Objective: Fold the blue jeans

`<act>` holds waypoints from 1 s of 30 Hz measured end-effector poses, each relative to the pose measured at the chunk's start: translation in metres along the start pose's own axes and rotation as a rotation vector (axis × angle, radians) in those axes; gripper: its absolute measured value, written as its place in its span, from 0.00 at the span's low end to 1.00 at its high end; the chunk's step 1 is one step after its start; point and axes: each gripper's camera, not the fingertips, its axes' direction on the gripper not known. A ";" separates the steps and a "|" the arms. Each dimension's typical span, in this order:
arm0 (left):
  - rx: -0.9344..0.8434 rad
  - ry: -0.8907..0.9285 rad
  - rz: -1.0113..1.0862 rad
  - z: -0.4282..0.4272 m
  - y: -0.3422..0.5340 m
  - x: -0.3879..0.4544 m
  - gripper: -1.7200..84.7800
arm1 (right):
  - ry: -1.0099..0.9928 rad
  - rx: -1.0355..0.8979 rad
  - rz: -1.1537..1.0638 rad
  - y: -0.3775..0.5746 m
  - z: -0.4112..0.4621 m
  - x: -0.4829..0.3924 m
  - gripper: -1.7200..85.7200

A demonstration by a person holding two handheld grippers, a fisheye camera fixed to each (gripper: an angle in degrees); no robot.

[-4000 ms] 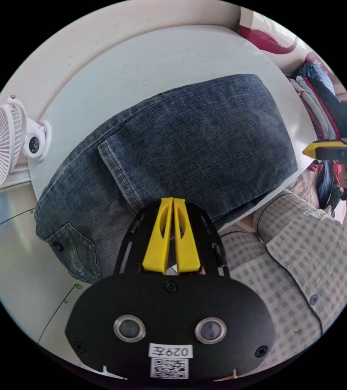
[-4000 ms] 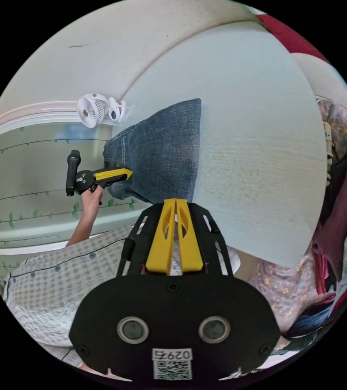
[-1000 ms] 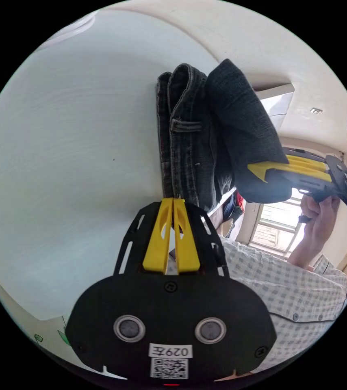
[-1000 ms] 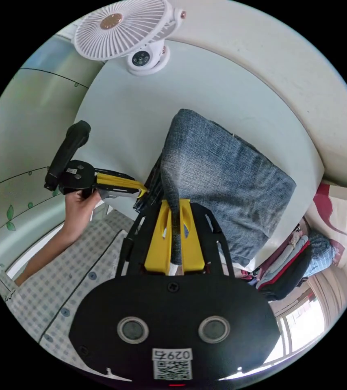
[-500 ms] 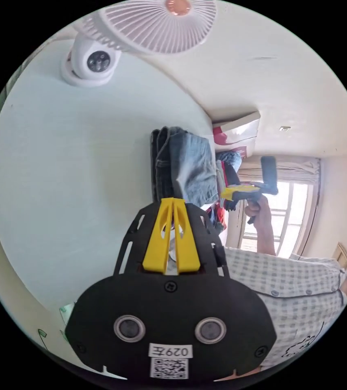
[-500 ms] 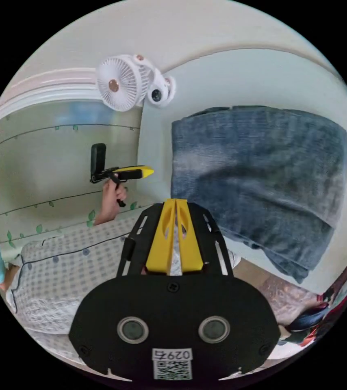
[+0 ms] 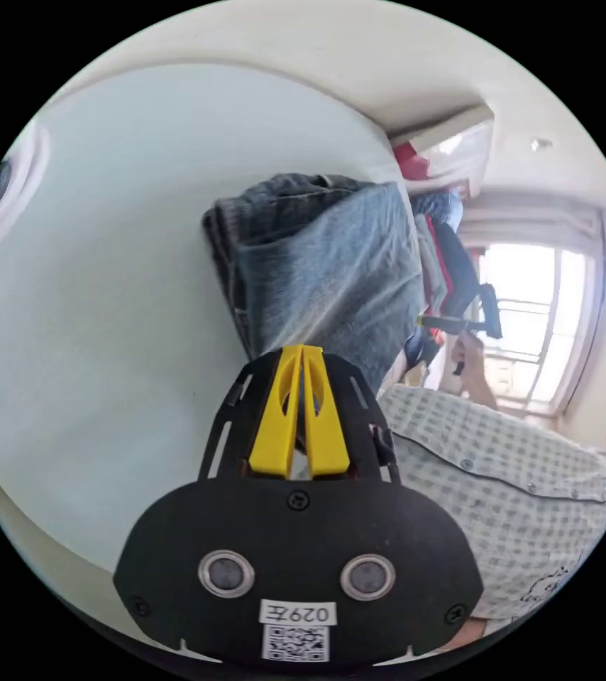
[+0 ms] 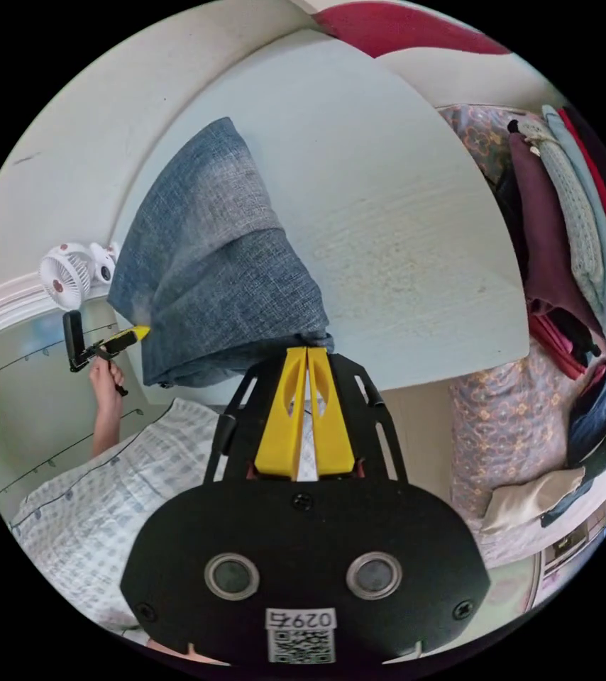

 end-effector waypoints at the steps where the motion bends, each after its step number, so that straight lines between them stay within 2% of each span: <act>1: 0.022 0.012 -0.036 -0.004 0.004 -0.004 0.01 | -0.009 0.009 0.004 0.005 -0.003 0.005 0.01; 3: 0.126 -0.057 -0.175 -0.026 0.025 -0.005 0.01 | -0.040 0.063 0.010 0.026 -0.020 0.030 0.02; 5: 0.158 -0.105 -0.203 -0.036 0.033 0.010 0.01 | -0.118 0.098 0.004 0.040 -0.030 0.051 0.02; 7: 0.183 -0.079 -0.153 -0.040 0.026 0.036 0.01 | -0.203 0.124 -0.051 0.047 -0.035 0.068 0.02; 11: 0.200 -0.060 0.056 -0.018 -0.040 0.131 0.01 | -0.107 0.131 -0.238 0.051 -0.035 0.081 0.02; 13: 0.143 -0.065 0.153 0.009 -0.084 0.175 0.01 | -0.088 0.134 -0.301 0.050 -0.032 0.084 0.02; 16: -0.061 -0.078 0.301 0.071 -0.161 0.241 0.01 | -0.155 0.084 -0.404 0.044 -0.022 0.090 0.03; 18: -0.191 -0.186 0.359 0.115 -0.208 0.284 0.01 | -0.138 0.046 -0.495 0.044 -0.013 0.088 0.03; 21: -0.271 -0.287 0.394 0.157 -0.251 0.327 0.01 | -0.069 0.019 -0.559 0.044 -0.002 0.084 0.03; 28: -0.352 -0.297 0.405 0.222 -0.303 0.382 0.01 | -0.104 -0.009 -0.584 0.052 -0.002 0.108 0.06; 30: -0.376 -0.303 0.390 0.236 -0.309 0.390 0.01 | -0.101 0.030 -0.583 0.063 -0.010 0.120 0.09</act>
